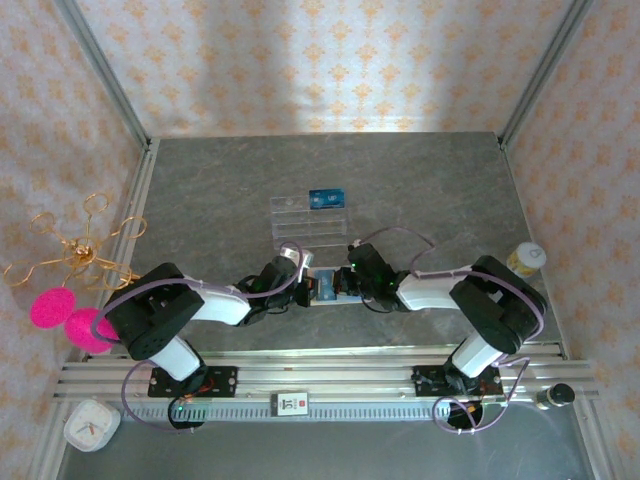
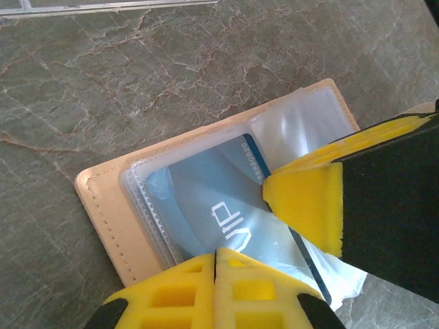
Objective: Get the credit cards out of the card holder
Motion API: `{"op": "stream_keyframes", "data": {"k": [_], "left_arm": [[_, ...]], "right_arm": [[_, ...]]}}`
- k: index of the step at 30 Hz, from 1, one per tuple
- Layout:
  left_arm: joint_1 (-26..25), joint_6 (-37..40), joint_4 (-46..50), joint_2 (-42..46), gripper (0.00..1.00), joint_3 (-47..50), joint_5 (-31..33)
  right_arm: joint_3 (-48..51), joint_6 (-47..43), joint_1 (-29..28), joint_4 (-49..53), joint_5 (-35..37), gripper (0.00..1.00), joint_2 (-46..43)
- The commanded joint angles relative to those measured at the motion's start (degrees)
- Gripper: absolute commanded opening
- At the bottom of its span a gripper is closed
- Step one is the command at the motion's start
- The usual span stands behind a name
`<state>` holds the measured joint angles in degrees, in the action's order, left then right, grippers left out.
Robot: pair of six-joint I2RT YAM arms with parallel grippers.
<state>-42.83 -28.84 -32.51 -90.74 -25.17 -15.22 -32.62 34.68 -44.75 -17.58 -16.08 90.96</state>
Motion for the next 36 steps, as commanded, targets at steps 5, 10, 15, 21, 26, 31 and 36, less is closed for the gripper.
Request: {"op": "stream_keyframes", "data": {"k": [5, 10, 15, 21, 26, 31, 36], "left_arm": [[1.3, -0.7, 2.7, -2.1, 0.0, 2.7, -2.2], [1.4, -0.9, 2.0, -2.0, 0.0, 3.5, -2.4], [1.7, -1.1, 2.5, -0.7, 0.0, 3.9, -1.9], [1.6, -0.3, 5.8, 5.7, 0.0, 2.6, -1.2], [0.0, 0.2, 6.6, 11.2, 0.06, 0.4, 0.2], [-2.4, 1.3, 5.3, 4.3, 0.12, -4.9, 0.2], [-2.4, 1.7, 5.0, -0.6, 0.12, -7.1, 2.2]], "right_arm": [[4.1, 2.0, 1.1, 3.5, 6.8, 0.0, -3.6], [4.8, 2.4, 1.6, 3.4, 6.9, 0.0, -4.9], [4.5, 3.0, 1.7, 5.1, 7.8, 0.0, -5.7], [4.7, 2.3, 1.7, 3.5, 6.0, 0.24, -8.7], [4.4, 1.3, 1.7, 2.8, 3.9, 0.27, -11.8], [2.7, -0.1, 1.7, 3.3, 1.7, 0.22, -9.6], [2.3, -0.2, 1.9, 3.9, 0.8, 0.21, -6.8]]}}
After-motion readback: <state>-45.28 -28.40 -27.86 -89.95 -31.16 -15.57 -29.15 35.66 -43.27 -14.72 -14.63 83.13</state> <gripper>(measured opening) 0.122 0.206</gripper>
